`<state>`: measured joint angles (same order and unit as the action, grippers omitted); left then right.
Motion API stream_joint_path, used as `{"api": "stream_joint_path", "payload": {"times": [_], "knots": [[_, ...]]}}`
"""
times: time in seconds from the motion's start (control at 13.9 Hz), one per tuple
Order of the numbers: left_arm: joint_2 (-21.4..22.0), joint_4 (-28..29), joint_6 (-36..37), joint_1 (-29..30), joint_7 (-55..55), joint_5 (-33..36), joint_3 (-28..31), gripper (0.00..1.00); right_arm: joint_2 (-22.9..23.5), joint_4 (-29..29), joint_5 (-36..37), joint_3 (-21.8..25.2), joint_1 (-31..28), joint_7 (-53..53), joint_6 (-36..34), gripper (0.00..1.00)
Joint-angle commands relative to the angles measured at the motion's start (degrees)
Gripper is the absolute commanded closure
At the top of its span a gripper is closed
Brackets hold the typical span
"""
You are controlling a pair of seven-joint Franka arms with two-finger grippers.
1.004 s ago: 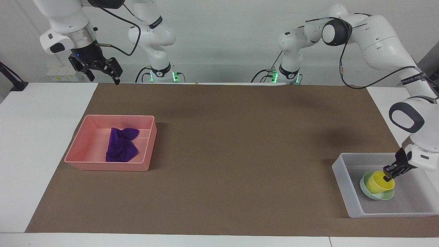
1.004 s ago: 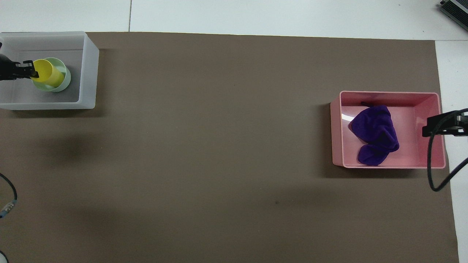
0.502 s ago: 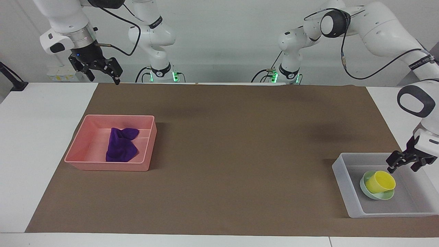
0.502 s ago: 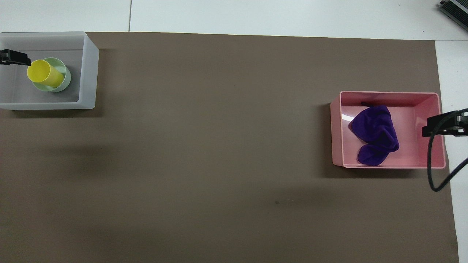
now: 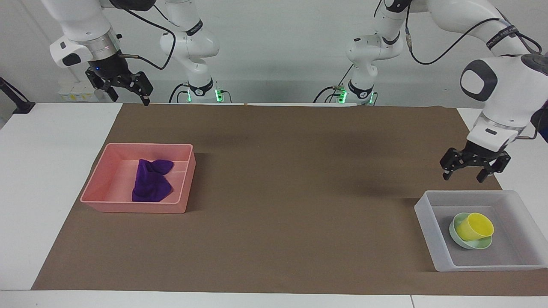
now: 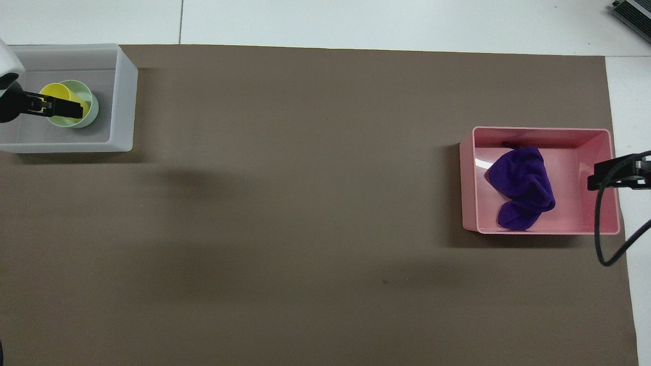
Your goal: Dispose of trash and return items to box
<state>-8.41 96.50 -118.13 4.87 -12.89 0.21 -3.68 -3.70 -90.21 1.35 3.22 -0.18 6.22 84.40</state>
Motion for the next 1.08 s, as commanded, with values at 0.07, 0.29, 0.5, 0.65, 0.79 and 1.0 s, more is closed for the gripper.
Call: {"api": "stream_joint_path", "payload": {"times": [0.07, 0.29, 0.5, 0.65, 0.79, 1.0], "knots": [[8.7, 7.1, 3.9, -5.8, 5.4, 1.0, 0.8, 0.0, -1.1, -1.6, -0.3, -0.1, -0.4, -0.9, 2.1, 0.0], [8.3, 2.2, 10.0, -8.2, 6.7, 1.0, 0.7, 0.0, -1.1, -1.5, -0.2, -0.1, -0.3, -0.9, 2.0, 0.0], [5.1, -8.3, 22.7, -8.3, 6.5, 0.9, 0.2, 0.0, -1.0, -1.1, -0.2, -0.1, -0.4, -1.0, 1.6, 0.0], [5.5, -8.8, 25.0, -8.2, 6.5, 0.2, 0.0, 0.0, -1.0, -0.7, -0.1, -0.1, -0.3, -1.0, 1.5, 0.0], [6.0, -8.3, 24.4, -8.2, 6.3, 0.1, 0.0, 0.0, -0.9, -0.4, -0.1, -0.1, -0.3, -1.0, 0.9, 0.0], [6.7, -6.3, 21.6, -7.7, 6.6, 0.1, 0.0, 0.0, -1.0, -0.7, -0.1, -0.2, -0.3, -1.0, 1.4, 0.0]]}}
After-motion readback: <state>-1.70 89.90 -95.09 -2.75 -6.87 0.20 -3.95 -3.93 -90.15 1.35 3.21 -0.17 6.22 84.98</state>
